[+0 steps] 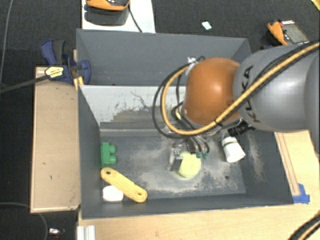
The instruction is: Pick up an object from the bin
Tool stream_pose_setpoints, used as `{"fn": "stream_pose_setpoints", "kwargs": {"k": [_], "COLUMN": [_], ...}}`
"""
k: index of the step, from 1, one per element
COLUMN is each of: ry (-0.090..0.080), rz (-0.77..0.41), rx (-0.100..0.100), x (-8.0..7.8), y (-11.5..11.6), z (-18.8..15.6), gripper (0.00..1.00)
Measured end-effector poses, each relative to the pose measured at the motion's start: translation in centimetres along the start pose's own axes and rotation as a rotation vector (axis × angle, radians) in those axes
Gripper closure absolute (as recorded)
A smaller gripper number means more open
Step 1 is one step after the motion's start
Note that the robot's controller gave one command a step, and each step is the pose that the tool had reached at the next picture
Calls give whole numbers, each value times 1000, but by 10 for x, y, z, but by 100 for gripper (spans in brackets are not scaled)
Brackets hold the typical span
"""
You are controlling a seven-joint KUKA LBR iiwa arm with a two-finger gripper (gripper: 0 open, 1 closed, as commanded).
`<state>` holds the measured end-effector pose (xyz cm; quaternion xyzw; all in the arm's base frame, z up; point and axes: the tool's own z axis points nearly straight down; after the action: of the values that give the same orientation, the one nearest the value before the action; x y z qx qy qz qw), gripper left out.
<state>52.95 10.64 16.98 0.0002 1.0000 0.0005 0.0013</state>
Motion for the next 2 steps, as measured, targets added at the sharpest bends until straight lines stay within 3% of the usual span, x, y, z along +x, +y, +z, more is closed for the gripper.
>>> {"fn": "stream_pose_setpoints", "kwargs": {"k": [1,2], "ry": [-5,-6], "rz": [-106,-136], "rx": [0,-1], "x": [-23,-12], "y": [-102,-43], "z": [82,64], "gripper": [0,0]}}
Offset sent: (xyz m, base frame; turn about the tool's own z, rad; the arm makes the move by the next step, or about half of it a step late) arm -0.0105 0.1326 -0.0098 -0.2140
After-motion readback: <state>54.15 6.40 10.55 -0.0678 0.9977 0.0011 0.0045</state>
